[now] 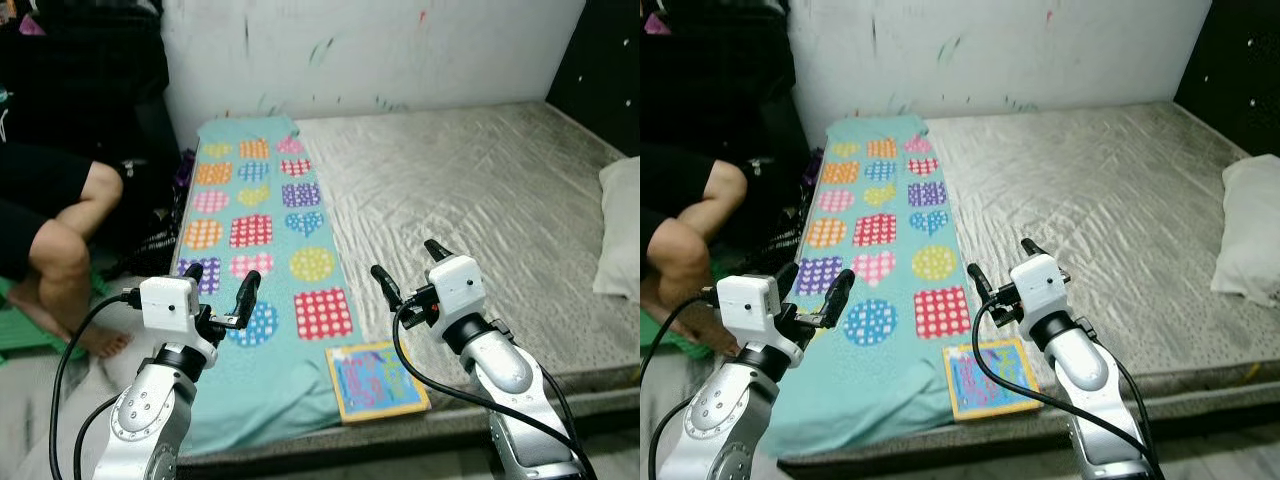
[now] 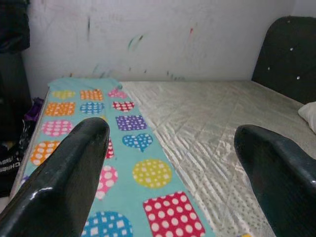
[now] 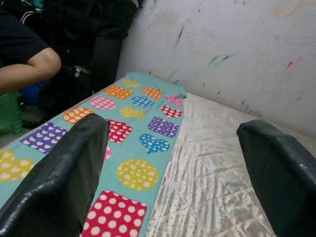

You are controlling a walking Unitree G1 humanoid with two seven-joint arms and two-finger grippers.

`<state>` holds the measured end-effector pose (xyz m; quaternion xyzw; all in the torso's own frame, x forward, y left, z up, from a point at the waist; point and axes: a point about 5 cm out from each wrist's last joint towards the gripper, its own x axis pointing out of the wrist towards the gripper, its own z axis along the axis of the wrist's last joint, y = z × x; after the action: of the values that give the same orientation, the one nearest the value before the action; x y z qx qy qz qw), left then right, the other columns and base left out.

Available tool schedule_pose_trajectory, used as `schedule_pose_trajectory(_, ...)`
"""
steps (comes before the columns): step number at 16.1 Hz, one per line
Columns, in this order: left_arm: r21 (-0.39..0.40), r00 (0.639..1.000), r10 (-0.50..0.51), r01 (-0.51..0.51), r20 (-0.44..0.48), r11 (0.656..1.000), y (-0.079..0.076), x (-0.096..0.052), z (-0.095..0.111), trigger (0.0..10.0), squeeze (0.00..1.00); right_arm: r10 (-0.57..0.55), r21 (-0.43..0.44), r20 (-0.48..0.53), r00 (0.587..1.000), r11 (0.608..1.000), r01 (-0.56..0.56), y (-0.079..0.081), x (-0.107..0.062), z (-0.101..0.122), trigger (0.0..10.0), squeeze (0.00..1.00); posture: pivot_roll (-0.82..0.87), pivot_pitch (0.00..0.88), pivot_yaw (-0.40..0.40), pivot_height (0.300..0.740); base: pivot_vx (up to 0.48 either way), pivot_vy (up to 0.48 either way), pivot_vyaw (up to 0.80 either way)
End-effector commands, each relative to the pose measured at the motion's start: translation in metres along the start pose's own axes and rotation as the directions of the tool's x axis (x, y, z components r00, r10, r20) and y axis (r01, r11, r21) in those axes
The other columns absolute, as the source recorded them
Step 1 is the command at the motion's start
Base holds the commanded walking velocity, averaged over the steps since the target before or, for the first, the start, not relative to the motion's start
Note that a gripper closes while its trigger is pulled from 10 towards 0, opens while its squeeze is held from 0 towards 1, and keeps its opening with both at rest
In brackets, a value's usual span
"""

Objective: Clean up the room

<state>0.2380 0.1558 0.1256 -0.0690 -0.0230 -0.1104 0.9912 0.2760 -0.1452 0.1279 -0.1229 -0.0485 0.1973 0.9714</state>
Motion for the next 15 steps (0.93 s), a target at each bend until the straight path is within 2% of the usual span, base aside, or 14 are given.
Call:
schedule_pose_trajectory(1, 0.005, 1.000, -0.008, 0.008, 0.013, 1.000, 0.0016, 0.0013, 0.0026, 10.0, 0.00, -0.001, -0.003, 0.013, 1.000, 1.000, 0.001, 0.0010, 0.0028, 0.0029, 10.0, 0.00, -0.11, 0.000, 0.016, 0.740, 0.266, 0.000, 0.00)
schedule_pose_trajectory(10, -0.002, 0.999, 0.032, -0.032, -0.009, 0.999, 0.0060, 0.0033, -0.0003, 10.0, 0.00, 0.010, -0.011, 0.025, 1.000, 1.000, -0.010, 0.0026, 0.0019, 0.0040, 10.0, 0.00, -0.11, 0.000, 0.020, 0.740, 0.056, 0.000, 0.00)
schedule_pose_trajectory(15, 0.008, 1.000, 0.026, -0.026, -0.013, 1.000, 0.0047, 0.0047, -0.0003, 10.0, 0.00, 0.016, -0.018, 0.022, 1.000, 1.000, -0.015, 0.0030, 0.0015, 0.0034, 10.0, 0.00, -0.11, 0.000, 0.021, 0.740, 0.000, 0.000, 0.75)
